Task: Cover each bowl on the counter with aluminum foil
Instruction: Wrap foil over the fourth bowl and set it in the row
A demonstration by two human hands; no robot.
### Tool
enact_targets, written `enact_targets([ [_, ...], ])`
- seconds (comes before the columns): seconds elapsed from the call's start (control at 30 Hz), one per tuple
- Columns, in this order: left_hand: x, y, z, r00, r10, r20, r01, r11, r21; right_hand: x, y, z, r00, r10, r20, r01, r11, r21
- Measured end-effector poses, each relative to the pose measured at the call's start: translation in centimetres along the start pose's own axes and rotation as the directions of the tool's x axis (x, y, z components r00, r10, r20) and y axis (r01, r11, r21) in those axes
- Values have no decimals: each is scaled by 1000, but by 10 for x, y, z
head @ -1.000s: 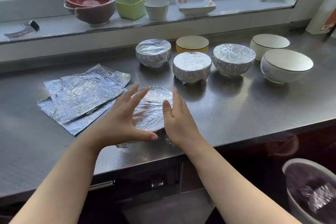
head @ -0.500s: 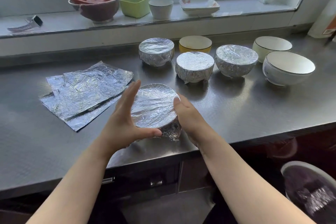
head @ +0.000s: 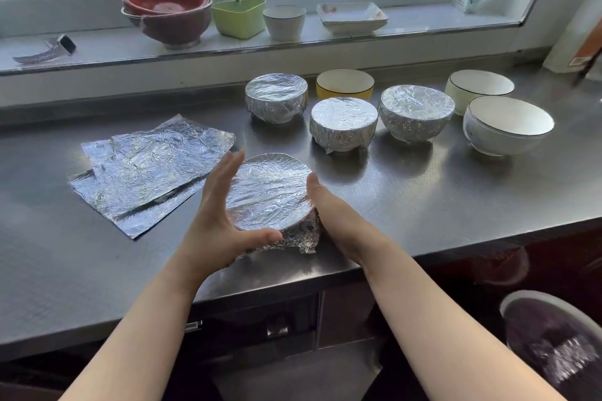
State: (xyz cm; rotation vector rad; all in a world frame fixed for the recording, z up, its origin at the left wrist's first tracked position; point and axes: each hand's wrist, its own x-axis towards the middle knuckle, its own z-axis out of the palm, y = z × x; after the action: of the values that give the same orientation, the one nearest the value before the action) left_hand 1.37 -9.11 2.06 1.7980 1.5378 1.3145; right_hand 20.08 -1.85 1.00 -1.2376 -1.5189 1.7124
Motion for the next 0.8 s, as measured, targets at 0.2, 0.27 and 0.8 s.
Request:
enact_targets([
  [0.2,-9,18,27,997,-47,-63,55,990,128,-1,-25,-23,994,-67,-83,42,962,-271],
  [0.27,-15,24,40,995,-43,-85,57,982,179,0,-32,-31,984,-113,-137,65,948,-311],
  [0.8,58,35,36,961,-92,263,-129,690,713,-26,-28,-15,879,-436,-194,344,860,-377],
])
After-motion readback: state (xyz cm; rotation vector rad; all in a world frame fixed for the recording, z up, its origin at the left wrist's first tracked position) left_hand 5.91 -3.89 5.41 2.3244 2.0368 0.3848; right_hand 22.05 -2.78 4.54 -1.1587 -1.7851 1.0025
